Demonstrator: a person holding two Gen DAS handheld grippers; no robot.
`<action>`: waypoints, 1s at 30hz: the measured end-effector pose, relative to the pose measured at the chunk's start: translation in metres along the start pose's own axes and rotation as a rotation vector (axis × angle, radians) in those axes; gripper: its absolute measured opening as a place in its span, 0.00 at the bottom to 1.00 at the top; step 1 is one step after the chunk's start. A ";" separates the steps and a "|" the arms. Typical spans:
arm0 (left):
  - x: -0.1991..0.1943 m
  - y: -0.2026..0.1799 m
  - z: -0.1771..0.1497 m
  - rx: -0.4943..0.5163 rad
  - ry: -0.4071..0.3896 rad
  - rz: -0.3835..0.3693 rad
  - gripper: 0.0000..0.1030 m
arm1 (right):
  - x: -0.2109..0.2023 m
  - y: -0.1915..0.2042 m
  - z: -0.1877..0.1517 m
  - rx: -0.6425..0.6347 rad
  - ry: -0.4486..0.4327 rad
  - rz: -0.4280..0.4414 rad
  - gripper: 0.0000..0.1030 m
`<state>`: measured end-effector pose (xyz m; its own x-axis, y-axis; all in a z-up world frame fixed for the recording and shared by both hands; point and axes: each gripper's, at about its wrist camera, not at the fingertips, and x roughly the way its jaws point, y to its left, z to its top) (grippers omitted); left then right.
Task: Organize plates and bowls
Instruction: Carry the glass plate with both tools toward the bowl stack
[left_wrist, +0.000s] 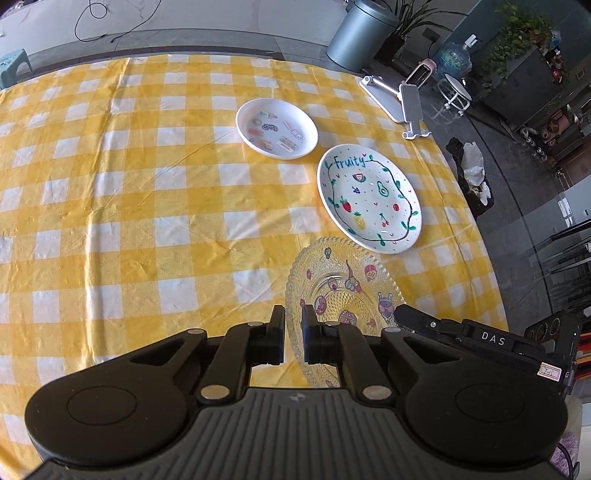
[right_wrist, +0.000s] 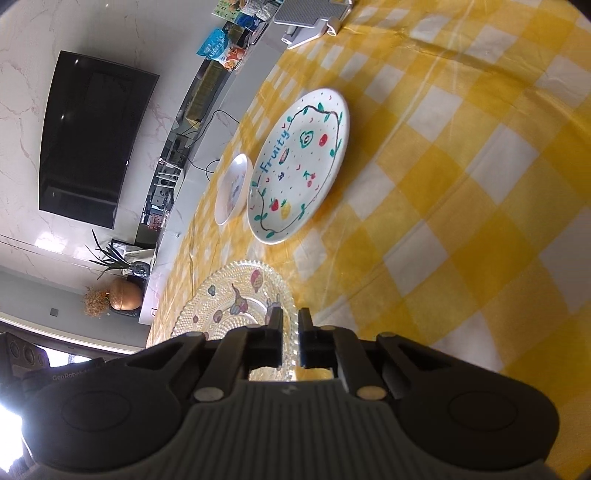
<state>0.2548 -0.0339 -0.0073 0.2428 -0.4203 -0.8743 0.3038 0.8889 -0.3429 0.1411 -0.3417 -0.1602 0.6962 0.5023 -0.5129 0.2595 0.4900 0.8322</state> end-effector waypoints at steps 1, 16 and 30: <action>-0.001 -0.007 -0.005 0.001 -0.005 -0.001 0.09 | -0.006 -0.002 0.001 0.003 -0.008 -0.005 0.05; 0.013 -0.060 -0.079 -0.128 -0.063 0.025 0.09 | -0.075 -0.033 -0.002 0.052 -0.048 -0.117 0.05; 0.025 -0.068 -0.115 -0.184 -0.132 0.121 0.11 | -0.081 -0.019 -0.016 -0.077 -0.032 -0.211 0.05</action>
<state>0.1343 -0.0842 -0.0448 0.3887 -0.3180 -0.8648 0.0955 0.9474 -0.3055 0.0688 -0.3808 -0.1377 0.6532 0.3604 -0.6659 0.3510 0.6351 0.6881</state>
